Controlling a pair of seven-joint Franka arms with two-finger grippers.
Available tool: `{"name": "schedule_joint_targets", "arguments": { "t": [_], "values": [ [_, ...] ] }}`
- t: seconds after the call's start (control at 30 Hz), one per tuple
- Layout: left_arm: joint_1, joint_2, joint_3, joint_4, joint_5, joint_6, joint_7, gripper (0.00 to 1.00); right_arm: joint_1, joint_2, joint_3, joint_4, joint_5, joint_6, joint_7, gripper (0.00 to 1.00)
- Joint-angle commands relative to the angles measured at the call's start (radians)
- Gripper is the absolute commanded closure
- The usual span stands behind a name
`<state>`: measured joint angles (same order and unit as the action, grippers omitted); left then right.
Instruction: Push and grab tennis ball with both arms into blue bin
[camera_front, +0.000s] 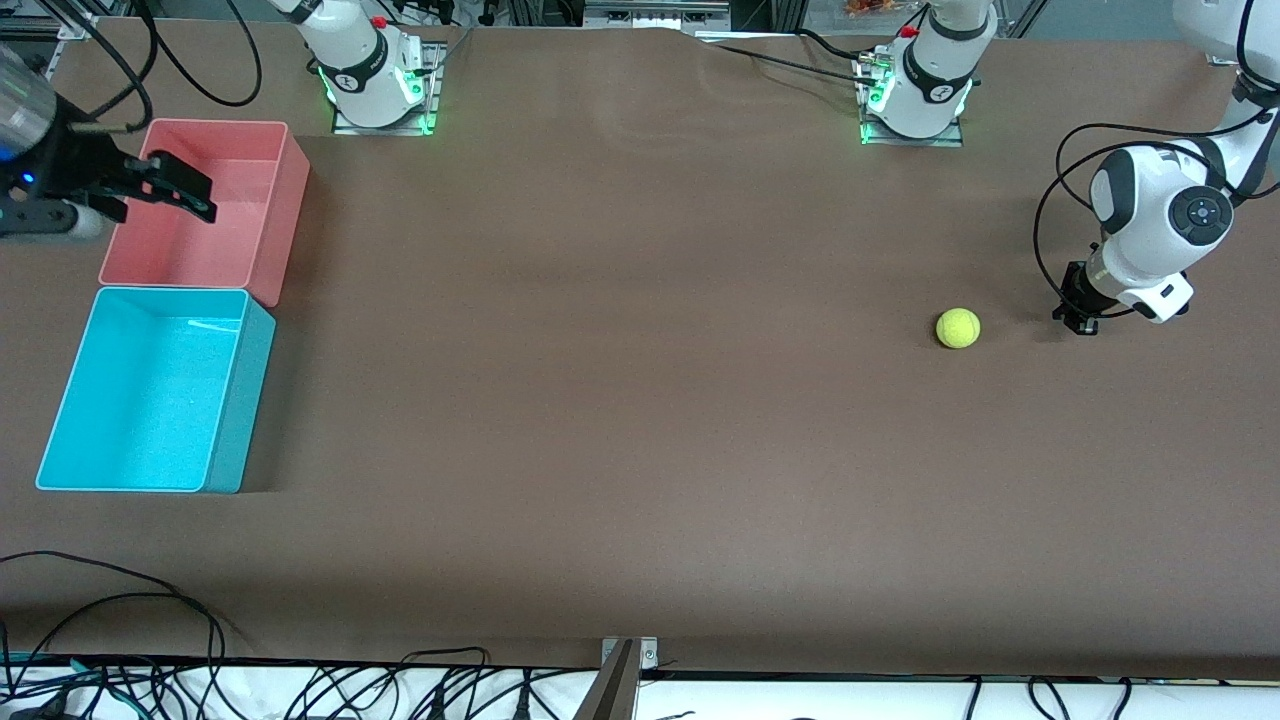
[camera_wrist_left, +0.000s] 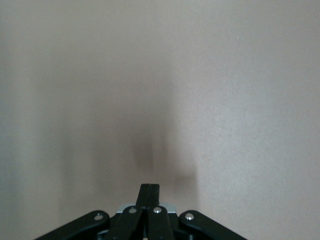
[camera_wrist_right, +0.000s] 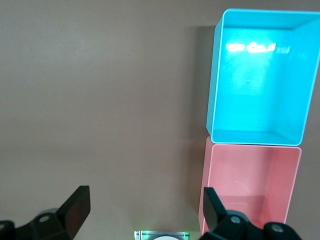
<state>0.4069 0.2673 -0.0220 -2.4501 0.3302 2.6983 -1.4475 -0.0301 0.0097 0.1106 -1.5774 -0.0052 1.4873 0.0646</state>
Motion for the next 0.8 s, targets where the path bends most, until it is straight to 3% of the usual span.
{"name": "schedule_joint_targets", "arguments": {
  "t": [0.0, 0.2, 0.37, 0.77],
  "values": [
    [-0.014, 0.015, -0.068, 0.005, 0.030, 0.005, -0.131, 1.00, -0.001, 0.084, -0.005, 0.017, 0.004, 0.013, -0.017, 0.00],
    [-0.020, 0.033, -0.245, -0.024, 0.032, 0.000, -0.367, 1.00, 0.002, 0.147, -0.003, 0.010, 0.014, 0.033, -0.034, 0.00],
    [-0.020, 0.024, -0.331, -0.043, 0.032, -0.018, -0.453, 1.00, 0.013, 0.174, 0.003, -0.024, 0.028, 0.077, -0.035, 0.00],
    [0.000, 0.018, -0.329, -0.033, 0.032, -0.029, -0.413, 1.00, 0.035, 0.216, 0.023, -0.144, 0.028, 0.185, -0.034, 0.00]
  ]
}}
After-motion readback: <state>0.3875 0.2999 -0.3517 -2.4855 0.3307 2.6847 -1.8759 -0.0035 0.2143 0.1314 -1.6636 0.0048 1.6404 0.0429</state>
